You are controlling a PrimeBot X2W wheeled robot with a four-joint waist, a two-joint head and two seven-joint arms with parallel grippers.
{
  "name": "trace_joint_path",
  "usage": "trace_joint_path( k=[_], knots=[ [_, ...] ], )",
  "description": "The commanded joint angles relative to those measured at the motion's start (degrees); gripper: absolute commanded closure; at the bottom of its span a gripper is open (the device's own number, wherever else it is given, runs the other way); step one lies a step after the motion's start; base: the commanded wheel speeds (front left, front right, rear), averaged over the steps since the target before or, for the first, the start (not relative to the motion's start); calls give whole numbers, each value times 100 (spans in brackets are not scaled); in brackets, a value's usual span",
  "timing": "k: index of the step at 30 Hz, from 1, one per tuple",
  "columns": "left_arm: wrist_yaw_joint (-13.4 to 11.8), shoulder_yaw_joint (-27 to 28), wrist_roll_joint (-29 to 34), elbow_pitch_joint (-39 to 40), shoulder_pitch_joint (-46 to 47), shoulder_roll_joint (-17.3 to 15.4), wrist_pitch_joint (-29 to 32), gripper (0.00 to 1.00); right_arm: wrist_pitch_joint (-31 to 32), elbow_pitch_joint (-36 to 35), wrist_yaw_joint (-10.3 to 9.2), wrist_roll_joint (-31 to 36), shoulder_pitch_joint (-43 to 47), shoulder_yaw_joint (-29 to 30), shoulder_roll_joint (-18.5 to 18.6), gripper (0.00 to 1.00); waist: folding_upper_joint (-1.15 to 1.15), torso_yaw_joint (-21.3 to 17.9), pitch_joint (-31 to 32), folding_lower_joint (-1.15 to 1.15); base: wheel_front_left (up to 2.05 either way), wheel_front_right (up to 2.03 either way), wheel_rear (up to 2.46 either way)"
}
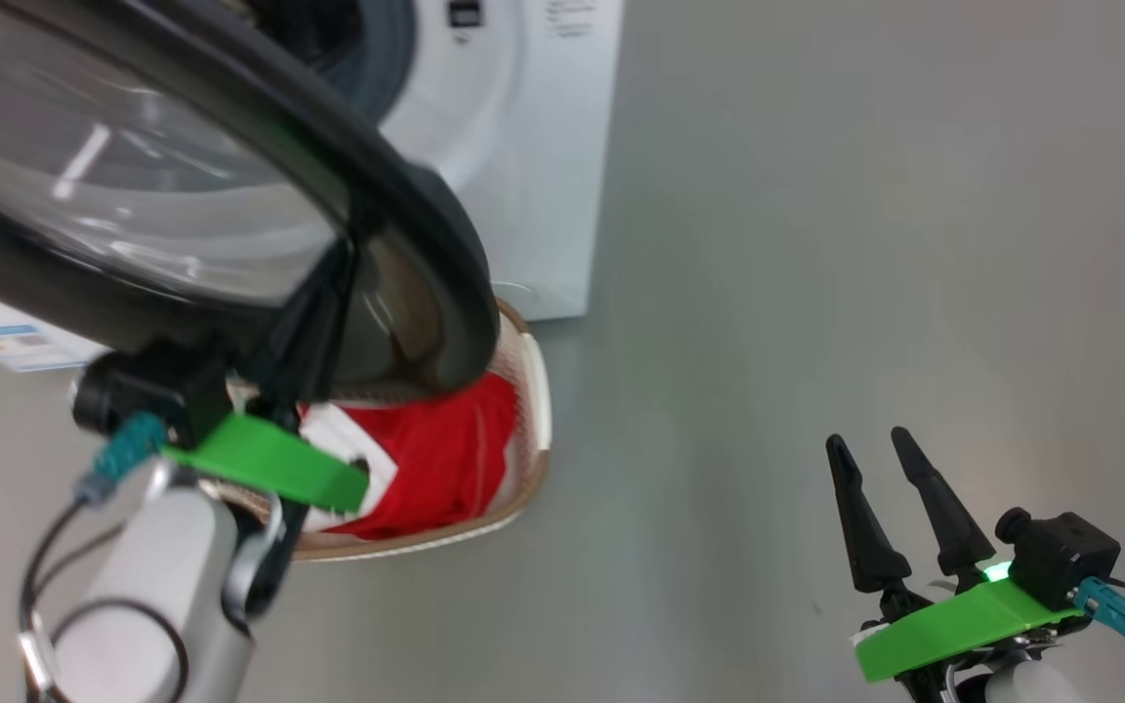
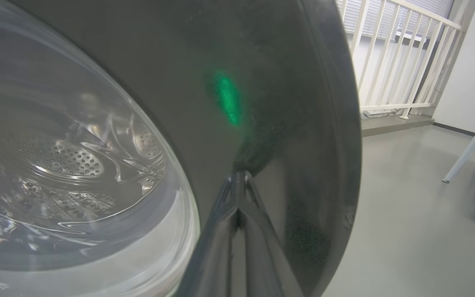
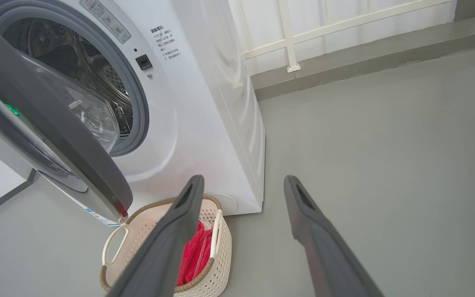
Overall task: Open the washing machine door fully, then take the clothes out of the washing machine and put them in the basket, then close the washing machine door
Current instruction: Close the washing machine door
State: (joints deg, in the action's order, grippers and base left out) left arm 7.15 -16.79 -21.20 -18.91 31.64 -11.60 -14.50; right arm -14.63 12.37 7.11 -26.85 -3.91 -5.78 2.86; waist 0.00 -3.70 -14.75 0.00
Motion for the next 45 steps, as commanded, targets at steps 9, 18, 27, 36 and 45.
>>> trace_joint_path(
  k=[9, 18, 27, 36, 45],
  knots=[
    [34, 264, -258, -694, 1356, -340, -50, 100, -37, -257, 37, -241, -270, -118, 2, 0, 0, -874, -725, 0, 0, 0, 0],
    [34, 489, -406, -1095, 1759, -365, -50, 100, -37, -266, 37, -247, -287, -51, 2, 0, 0, -876, -697, 0, 0, 0, 0],
    [34, 609, -356, -1011, 888, -181, -50, 100, -37, -187, 37, -46, -179, 11, 2, 0, 0, -498, -330, 0, 0, 0, 0],
    [34, 1085, -145, -797, -365, 141, -50, 100, -37, -76, 37, 222, 12, 93, 2, 0, 0, 74, 149, 0, 0, 0, 0],
    [34, 1651, 204, -643, -1430, 397, -50, 100, -37, 0, 37, 370, 320, 220, 2, 0, 0, 535, 613, 0, 0, 0, 0]
  ],
)
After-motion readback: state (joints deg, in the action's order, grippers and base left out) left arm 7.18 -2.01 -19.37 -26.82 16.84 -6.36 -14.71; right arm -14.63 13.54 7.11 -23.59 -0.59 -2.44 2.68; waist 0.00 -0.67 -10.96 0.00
